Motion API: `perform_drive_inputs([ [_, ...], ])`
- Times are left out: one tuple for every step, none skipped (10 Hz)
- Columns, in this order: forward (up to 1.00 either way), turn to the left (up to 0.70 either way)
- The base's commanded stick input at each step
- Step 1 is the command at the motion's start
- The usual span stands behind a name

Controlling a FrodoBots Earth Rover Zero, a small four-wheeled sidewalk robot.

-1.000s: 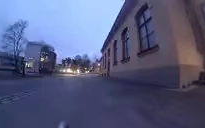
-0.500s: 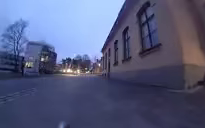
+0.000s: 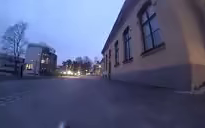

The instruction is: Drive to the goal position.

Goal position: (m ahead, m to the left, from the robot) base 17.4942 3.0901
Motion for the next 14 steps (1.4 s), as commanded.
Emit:
perform_drive_inputs([
  [0.50,0.00],
  [0.50,0.00],
  [0.50,0.00],
  [0.50,0.00],
  [0.50,0.00],
  [0.50,0.00],
  [0.50,0.00],
  [0.50,0.00],
  [0.50,0.00],
  [0.50,0.00],
  [0.50,0.24],
  [0.50,0.50],
  [0.50,0.50],
  [0.50,0.11],
])
